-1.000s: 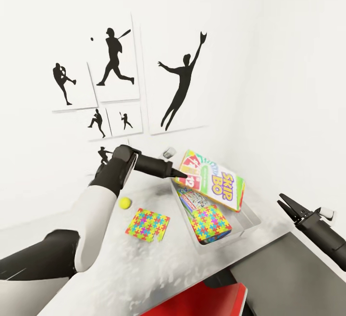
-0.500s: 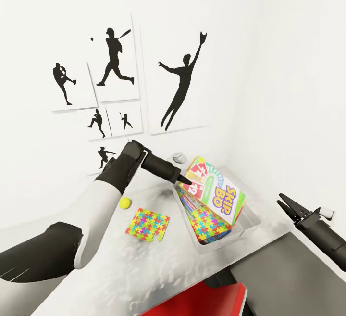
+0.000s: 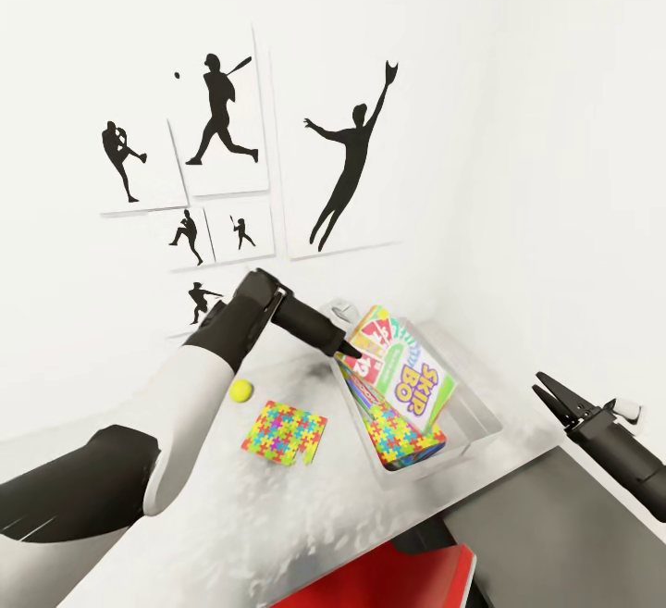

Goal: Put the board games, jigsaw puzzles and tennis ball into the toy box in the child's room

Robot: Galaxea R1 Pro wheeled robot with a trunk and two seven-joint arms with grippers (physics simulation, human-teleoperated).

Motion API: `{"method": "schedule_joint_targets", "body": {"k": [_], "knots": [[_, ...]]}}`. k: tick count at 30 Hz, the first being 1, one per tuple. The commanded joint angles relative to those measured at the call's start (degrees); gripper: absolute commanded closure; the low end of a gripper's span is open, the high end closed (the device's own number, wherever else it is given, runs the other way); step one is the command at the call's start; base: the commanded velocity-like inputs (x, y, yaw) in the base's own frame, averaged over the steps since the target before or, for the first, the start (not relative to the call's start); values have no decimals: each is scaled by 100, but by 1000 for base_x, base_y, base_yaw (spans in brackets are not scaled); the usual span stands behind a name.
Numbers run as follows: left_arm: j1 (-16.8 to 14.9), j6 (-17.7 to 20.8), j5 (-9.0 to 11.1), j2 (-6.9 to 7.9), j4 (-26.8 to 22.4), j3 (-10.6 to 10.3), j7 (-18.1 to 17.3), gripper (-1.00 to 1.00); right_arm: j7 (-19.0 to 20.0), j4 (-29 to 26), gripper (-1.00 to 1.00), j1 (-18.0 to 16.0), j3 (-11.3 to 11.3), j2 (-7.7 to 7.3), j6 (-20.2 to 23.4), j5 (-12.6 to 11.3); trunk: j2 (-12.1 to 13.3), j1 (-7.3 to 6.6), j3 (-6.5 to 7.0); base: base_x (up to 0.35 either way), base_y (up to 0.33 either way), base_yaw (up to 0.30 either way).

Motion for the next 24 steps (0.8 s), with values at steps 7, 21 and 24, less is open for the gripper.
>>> {"method": "schedule_joint_targets", "body": {"k": [7, 21, 24], "knots": [[-6, 51, -83, -3, -44, -269, -45, 100, 9, 0, -100, -6, -1, 7, 28, -6, -12, 3, -12, 0, 0, 0], [-53, -230, -87, -3, -48, -300, 147, 100, 8, -7, -100, -6, 0, 24, 28, -6, -12, 3, -11, 0, 0, 0], [-211, -258, -80, -3, -48, -300, 193, 100, 9, -16, -100, -6, -1, 33, 32, -6, -12, 3, -6, 0, 0, 0]]}}
